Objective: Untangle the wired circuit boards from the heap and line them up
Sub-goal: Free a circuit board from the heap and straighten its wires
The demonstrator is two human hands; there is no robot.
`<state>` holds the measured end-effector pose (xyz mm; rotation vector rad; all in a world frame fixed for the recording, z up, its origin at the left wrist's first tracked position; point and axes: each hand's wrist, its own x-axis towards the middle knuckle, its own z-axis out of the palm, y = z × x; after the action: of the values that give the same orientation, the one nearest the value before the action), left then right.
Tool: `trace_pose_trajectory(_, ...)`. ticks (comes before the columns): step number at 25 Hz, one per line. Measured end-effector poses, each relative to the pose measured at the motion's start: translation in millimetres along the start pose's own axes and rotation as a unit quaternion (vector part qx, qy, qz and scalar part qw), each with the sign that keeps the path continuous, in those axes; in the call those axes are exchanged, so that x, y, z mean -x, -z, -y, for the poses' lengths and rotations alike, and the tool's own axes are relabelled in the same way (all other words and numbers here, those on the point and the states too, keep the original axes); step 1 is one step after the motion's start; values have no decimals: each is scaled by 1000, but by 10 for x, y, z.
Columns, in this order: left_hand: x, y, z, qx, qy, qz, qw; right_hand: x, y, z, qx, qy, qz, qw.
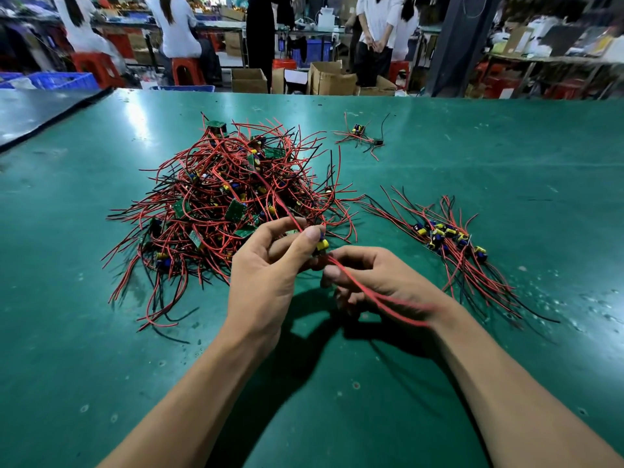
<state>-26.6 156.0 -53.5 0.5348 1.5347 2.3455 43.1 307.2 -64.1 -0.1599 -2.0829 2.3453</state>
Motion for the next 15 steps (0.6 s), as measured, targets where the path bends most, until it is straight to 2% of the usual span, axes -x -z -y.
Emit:
trace_pose_trajectory(5,-10,22,21,-5,-6,8,1000,-37,-7,34,-106,74,-78,989)
trace_pose_trajectory(10,39,14,96,-71,-3,70,995,-41,24,117,-232,59,-102,966)
trace_pose_trajectory(12,48,8,100,-45,63,69,995,-21,64,142,-236,46,-93,966)
trace_pose_trajectory(15,47,-31,64,49,194,86,976,7,55,119,-167,12,-64,984)
